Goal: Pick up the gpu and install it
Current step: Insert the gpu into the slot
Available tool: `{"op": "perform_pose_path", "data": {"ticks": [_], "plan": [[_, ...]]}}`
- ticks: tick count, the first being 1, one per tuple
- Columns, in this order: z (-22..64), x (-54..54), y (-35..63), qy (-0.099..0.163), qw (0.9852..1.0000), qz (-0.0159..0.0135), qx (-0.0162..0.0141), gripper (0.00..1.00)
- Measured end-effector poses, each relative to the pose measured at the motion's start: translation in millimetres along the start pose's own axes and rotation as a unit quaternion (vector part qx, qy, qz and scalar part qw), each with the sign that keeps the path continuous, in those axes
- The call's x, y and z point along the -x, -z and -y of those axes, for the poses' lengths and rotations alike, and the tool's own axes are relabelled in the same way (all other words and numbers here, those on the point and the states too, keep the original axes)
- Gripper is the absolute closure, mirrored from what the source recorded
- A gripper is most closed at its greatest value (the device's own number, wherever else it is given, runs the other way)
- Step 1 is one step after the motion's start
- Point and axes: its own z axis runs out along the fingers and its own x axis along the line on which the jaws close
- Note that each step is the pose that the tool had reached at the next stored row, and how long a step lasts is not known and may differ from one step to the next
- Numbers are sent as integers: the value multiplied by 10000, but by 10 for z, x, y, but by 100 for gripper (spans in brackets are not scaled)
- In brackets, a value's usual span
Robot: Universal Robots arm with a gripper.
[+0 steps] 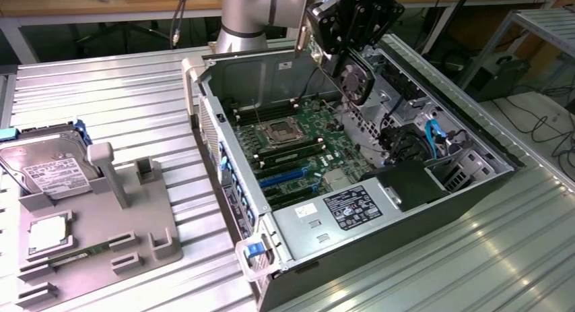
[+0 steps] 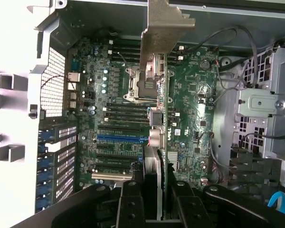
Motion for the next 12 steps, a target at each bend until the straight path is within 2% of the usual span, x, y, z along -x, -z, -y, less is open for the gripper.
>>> {"op": "perform_pose_path", "data": {"ticks": [12], "plan": [[0,0,0,277,9996,-13,5,72]]}}
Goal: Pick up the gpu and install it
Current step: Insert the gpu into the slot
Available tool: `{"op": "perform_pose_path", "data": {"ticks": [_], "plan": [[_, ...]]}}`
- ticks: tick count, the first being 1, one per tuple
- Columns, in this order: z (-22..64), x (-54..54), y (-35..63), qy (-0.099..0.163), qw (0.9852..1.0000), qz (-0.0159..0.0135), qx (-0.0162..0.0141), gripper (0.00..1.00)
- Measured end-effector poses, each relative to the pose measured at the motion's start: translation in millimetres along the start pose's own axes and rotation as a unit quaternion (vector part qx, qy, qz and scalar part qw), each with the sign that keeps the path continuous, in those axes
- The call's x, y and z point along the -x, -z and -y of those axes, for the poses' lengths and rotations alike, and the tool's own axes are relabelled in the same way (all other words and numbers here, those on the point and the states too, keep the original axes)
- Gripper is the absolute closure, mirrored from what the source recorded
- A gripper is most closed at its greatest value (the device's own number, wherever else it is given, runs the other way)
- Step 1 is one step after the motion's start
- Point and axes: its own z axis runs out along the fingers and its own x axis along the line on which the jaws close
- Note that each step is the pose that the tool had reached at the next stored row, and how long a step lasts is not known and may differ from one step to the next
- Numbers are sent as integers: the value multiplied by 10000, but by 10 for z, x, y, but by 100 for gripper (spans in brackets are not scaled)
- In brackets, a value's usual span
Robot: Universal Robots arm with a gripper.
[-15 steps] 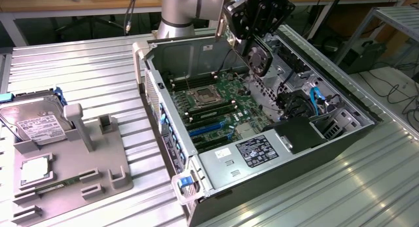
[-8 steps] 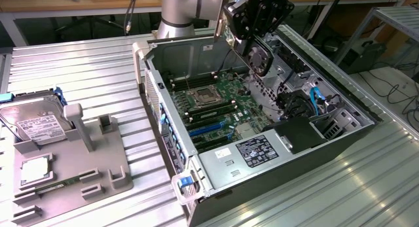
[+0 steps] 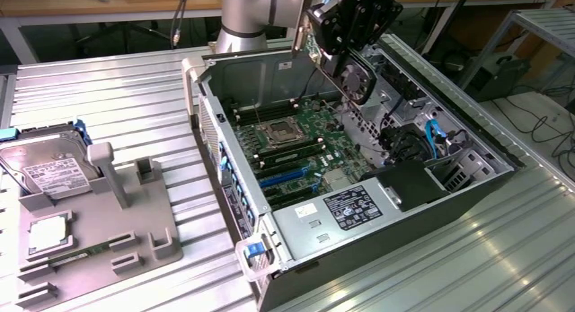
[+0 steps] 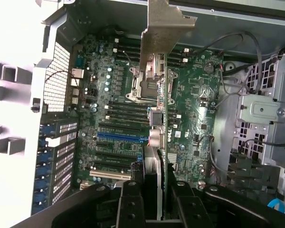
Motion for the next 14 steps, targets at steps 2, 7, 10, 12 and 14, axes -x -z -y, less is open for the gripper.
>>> {"op": "perform_pose_path", "data": {"ticks": [2,7,10,12,14], "plan": [[0,0,0,38,10000,-2,1,72],[0,0,0,142,9999,-6,3,72],[0,0,0,193,9998,-9,3,72],[0,0,0,232,9997,-11,4,72],[1,0,0,273,9996,-13,5,72]]}}
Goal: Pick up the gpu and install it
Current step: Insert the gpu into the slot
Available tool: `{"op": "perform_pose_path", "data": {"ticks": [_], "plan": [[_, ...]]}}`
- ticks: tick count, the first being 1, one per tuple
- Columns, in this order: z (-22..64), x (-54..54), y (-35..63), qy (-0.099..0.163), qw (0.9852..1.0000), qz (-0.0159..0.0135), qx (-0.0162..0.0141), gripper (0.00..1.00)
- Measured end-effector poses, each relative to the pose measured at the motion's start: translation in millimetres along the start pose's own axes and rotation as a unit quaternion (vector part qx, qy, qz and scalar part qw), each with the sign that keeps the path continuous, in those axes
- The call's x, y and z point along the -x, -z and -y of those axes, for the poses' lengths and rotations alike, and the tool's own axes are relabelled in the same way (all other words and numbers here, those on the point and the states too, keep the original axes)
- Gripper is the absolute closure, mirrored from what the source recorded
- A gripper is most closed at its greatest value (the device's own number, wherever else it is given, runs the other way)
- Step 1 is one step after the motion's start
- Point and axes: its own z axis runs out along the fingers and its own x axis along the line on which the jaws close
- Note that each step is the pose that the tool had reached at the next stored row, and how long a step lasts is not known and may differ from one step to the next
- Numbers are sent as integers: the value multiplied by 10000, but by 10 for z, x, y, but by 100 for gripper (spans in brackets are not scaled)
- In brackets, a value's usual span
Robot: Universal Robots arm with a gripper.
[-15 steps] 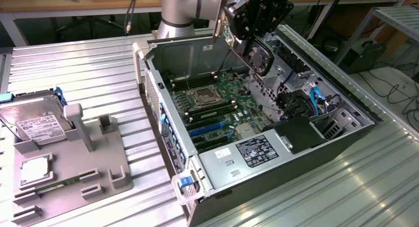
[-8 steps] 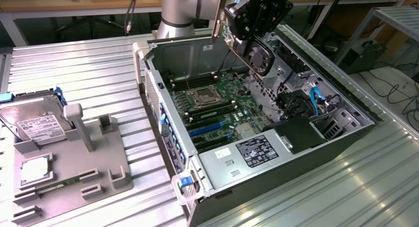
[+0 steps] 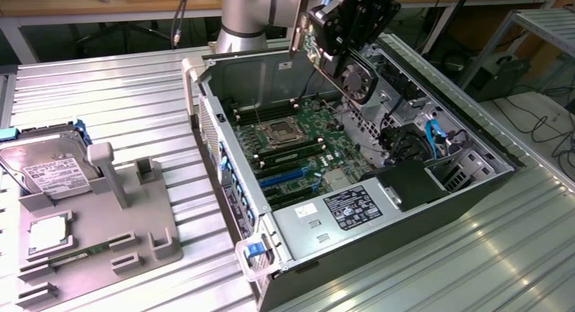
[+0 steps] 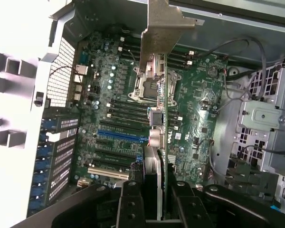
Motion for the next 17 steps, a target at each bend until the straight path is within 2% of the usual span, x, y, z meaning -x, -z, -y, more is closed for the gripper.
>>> {"op": "perform_pose_path", "data": {"ticks": [8,17], "plan": [[0,0,0,334,9994,-16,6,72],[0,0,0,724,9974,-34,13,72]]}}
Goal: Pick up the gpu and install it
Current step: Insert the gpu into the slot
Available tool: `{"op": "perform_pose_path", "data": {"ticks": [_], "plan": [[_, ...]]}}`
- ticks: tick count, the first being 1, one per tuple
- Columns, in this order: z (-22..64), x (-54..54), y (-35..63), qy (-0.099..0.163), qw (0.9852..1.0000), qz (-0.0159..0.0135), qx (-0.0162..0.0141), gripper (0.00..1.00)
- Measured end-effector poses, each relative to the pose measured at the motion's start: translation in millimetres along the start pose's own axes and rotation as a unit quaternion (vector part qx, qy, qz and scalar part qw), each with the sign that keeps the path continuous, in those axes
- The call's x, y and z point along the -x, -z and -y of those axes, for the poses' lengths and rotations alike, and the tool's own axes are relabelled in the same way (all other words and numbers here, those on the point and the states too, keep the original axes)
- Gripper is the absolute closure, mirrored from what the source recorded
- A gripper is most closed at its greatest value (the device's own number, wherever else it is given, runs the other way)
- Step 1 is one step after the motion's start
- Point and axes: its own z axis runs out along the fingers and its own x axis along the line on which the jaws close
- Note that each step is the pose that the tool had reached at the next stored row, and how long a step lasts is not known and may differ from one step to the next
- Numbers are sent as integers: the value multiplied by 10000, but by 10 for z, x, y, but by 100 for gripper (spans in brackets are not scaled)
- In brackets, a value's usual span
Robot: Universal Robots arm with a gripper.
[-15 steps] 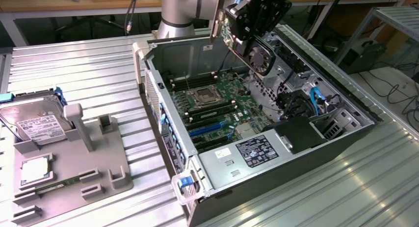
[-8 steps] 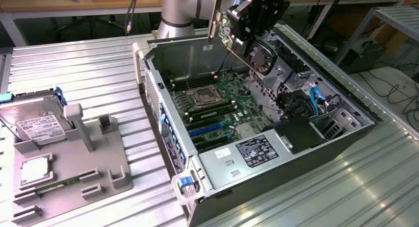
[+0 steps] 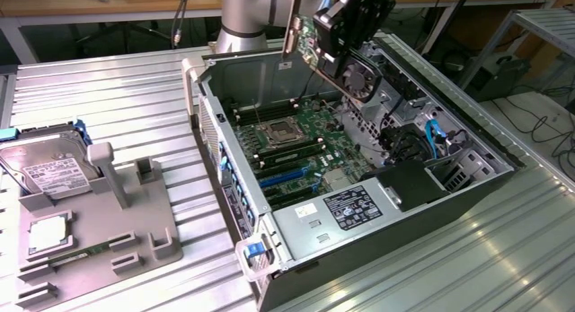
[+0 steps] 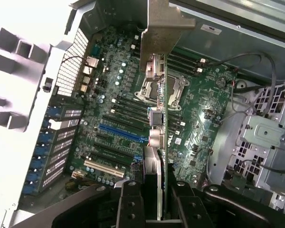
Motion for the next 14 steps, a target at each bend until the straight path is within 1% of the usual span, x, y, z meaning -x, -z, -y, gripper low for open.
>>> {"op": "perform_pose_path", "data": {"ticks": [3,5,6,9,11,14], "plan": [[0,0,0,133,9999,-6,3,72],[0,0,0,273,9996,-13,5,72],[0,0,0,354,9994,-17,6,72],[0,0,0,488,9988,-22,9,72],[0,0,0,622,9981,-29,11,72],[0,0,0,751,9972,-35,14,72]]}}
